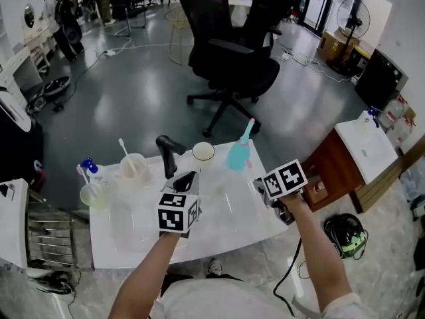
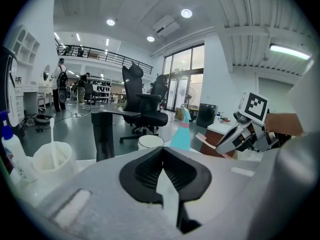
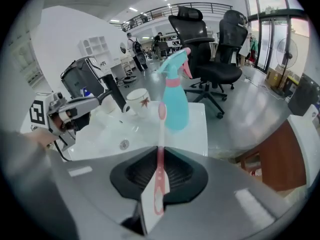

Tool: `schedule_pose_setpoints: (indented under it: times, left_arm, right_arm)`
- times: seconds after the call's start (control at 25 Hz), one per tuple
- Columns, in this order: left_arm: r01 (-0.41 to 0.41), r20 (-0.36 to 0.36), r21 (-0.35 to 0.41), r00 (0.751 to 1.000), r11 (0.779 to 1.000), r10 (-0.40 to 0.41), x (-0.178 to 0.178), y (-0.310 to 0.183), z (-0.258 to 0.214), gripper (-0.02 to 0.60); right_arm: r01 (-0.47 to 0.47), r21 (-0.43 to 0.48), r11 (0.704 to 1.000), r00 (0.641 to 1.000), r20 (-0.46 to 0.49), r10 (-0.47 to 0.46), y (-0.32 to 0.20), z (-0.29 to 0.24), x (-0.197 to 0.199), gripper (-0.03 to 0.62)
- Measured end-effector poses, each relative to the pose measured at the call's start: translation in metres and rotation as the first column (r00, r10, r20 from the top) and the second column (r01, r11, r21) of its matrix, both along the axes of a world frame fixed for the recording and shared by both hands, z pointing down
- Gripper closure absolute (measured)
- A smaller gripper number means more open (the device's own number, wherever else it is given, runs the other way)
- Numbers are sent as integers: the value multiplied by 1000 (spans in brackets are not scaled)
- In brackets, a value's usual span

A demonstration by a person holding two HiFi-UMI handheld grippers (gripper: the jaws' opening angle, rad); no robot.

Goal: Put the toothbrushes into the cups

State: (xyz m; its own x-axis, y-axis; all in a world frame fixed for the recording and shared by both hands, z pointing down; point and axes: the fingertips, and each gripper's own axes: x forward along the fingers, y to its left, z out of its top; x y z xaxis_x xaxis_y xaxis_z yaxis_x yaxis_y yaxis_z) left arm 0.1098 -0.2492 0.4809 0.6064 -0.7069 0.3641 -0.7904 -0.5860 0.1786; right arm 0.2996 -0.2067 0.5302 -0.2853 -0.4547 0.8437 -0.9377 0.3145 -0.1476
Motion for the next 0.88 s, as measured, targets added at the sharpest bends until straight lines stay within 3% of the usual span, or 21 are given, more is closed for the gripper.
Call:
schedule_pose_setpoints:
  times: [0.44, 0.88]
  left_arm:
    - [57, -18, 16, 998, 998, -57, -28, -5, -13, 578]
    - [140, -13, 29, 990, 990, -139, -74, -12, -21, 578]
  right_arm:
    - [47, 184, 982, 996, 61, -59, -38, -66, -41, 553]
    - [65, 299, 952, 986, 129, -108, -70, -98, -94, 553]
